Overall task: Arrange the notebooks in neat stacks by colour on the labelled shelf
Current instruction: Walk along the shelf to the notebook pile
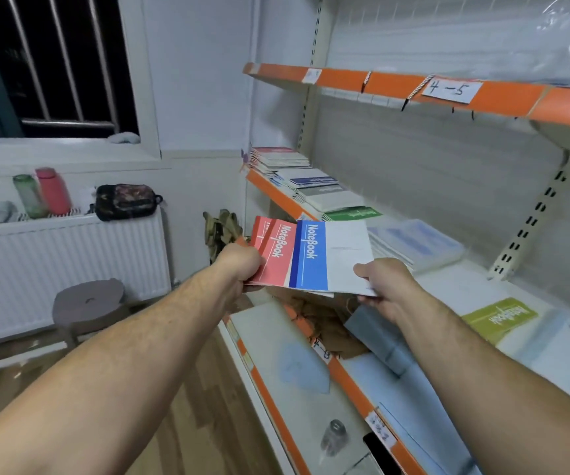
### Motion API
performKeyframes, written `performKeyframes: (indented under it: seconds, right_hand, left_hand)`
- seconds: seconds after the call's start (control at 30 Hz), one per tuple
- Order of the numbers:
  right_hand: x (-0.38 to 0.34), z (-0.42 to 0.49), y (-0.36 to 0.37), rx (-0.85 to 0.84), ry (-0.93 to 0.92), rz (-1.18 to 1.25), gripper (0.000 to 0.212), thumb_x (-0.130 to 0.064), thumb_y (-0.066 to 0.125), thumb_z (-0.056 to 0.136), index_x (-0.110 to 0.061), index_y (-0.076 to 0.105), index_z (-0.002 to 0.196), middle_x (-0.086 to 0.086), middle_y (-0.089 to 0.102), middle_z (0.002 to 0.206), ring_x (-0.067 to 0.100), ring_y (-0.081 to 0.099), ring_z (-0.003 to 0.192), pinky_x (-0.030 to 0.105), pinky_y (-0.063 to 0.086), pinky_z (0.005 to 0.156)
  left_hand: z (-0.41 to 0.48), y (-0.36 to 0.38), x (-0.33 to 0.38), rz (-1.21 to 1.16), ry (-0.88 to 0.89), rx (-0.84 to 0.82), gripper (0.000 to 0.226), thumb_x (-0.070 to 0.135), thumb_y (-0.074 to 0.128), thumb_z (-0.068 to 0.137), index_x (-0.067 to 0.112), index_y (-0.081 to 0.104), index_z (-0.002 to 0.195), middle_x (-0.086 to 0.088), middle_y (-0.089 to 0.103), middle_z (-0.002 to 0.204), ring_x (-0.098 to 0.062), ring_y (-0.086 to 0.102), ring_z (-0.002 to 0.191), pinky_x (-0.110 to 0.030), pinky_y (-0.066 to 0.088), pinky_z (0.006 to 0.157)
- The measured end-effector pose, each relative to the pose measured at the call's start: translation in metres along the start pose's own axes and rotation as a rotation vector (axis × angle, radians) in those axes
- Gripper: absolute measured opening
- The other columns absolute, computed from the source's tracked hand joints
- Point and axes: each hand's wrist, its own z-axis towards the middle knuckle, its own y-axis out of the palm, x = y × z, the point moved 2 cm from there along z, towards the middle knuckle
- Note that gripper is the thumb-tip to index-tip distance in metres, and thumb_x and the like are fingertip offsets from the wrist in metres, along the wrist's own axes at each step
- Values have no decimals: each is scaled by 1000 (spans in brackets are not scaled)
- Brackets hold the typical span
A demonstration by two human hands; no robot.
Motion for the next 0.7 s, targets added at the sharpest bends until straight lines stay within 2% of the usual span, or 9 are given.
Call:
performKeyframes:
  seconds: [0.07,0.2,0.33,0.43,0.6,0.7]
  right_hand:
    - [-13,28,13,-29,-2,7,9,-4,57,94,-11,59,90,5,67,84,19,62,69,27,48,50]
    - [-40,77,34,-81,-21,23,11,-4,56,95,-11,58,88,7,68,88,21,62,71,28,47,51]
    - [-54,120,55,-105,-18,40,10,-2,57,94,-10,60,89,8,68,88,23,61,72,30,45,52]
    - [-60,148,74,-125,0,41,11,-2,57,94,-11,59,87,8,68,86,23,61,72,31,45,54]
    - [-71,196,114,-95,11,50,9,-3,58,93,-11,60,90,9,70,92,25,64,81,30,46,54]
    - [-83,224,147,-56,23,75,11,-3,59,91,-7,63,100,13,72,97,30,67,89,31,48,55]
  left_hand:
    - [25,-1,11,1,-8,28,14,17,51,102,12,50,90,-9,69,86,-19,69,71,-27,52,51]
    - [70,-5,38,28,6,65,13,20,53,102,11,52,94,-9,69,89,-20,69,73,-30,55,64]
    - [108,-8,54,28,13,101,14,20,51,103,9,51,94,-9,68,87,-19,67,71,-28,53,60]
    - [143,-11,59,9,3,106,13,20,52,103,9,52,95,-9,69,85,-18,68,70,-29,55,63]
    - [205,-27,72,-23,18,78,13,17,50,103,10,52,92,-7,70,84,-16,68,67,-25,51,52]
    - [252,-42,82,-14,31,47,9,15,50,102,10,52,95,-9,71,87,-16,68,66,-25,49,47]
